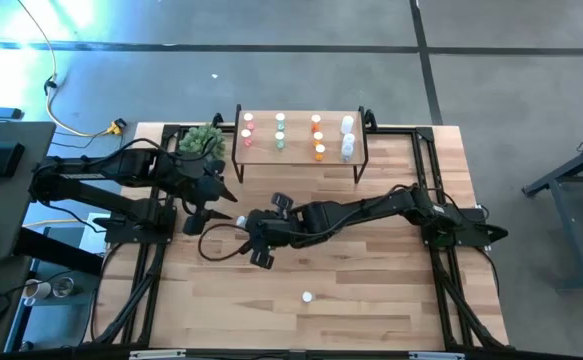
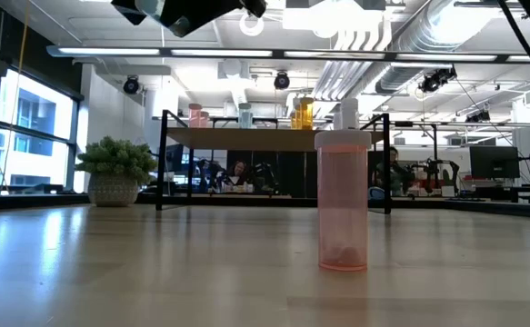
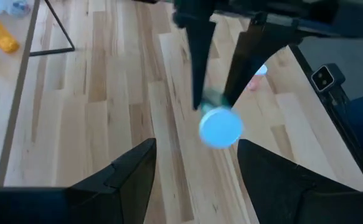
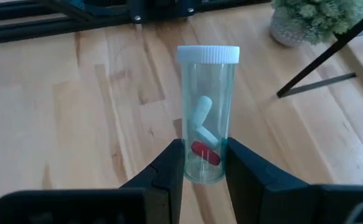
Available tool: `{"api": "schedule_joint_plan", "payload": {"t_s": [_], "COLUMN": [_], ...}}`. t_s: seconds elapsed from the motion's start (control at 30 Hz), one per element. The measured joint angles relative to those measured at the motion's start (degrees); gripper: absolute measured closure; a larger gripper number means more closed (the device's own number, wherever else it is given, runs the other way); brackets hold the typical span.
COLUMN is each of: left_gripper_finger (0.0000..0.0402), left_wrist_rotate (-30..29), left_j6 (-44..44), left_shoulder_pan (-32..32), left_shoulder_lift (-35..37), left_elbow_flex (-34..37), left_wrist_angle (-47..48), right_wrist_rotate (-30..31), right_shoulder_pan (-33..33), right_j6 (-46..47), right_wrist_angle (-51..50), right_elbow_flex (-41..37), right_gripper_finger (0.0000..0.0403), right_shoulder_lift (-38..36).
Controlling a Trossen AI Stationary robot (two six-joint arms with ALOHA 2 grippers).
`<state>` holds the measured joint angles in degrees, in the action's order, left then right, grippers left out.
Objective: Pick and place medicine bottles onto shelf by color
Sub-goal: Put the blue pill bottle on the shelf aligned with the other blue pill bottles
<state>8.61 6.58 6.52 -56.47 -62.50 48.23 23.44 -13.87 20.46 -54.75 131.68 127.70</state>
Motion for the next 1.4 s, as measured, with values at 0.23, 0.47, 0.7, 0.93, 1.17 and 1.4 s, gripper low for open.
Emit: {"api": "schedule_joint_plan", "payload": {"t_s": [0.23,0.47,0.7,0.93,1.17,1.4], "left_gripper_finger": [0.0188,0.0188,0.0188,0.0188,0.0201,0.0245], "left_wrist_rotate": [0.16,-0.31,-0.34,-0.25,-0.22,-0.02], "left_j6": [-0.97,-0.98,-0.95,-1.40,-1.43,-1.45], "left_shoulder_pan": [-0.28,-0.31,-0.31,-0.31,-0.31,-0.31], "left_shoulder_lift": [-1.77,-3.78,-4.06,-4.06,-4.06,-4.06], "left_elbow_flex": [0.01,0.00,0.02,0.02,0.02,0.02], "left_wrist_angle": [-1.40,-1.79,-2.17,-3.49,-3.67,-3.63], "right_wrist_rotate": [-0.43,-2.41,-2.64,-2.67,-2.64,-2.57], "right_shoulder_pan": [1.47,2.26,2.25,2.28,2.28,2.30], "right_j6": [-1.90,-2.97,-4.03,-4.03,-3.95,-3.83], "right_wrist_angle": [2.47,2.78,2.62,2.19,2.06,2.03], "right_elbow_flex": [0.00,0.00,0.00,0.00,0.00,0.00], "right_gripper_finger": [0.0320,0.0320,0.0320,0.0320,0.0320,0.0320], "right_shoulder_lift": [-0.02,-0.76,-1.27,-1.60,-1.60,-1.60]}}
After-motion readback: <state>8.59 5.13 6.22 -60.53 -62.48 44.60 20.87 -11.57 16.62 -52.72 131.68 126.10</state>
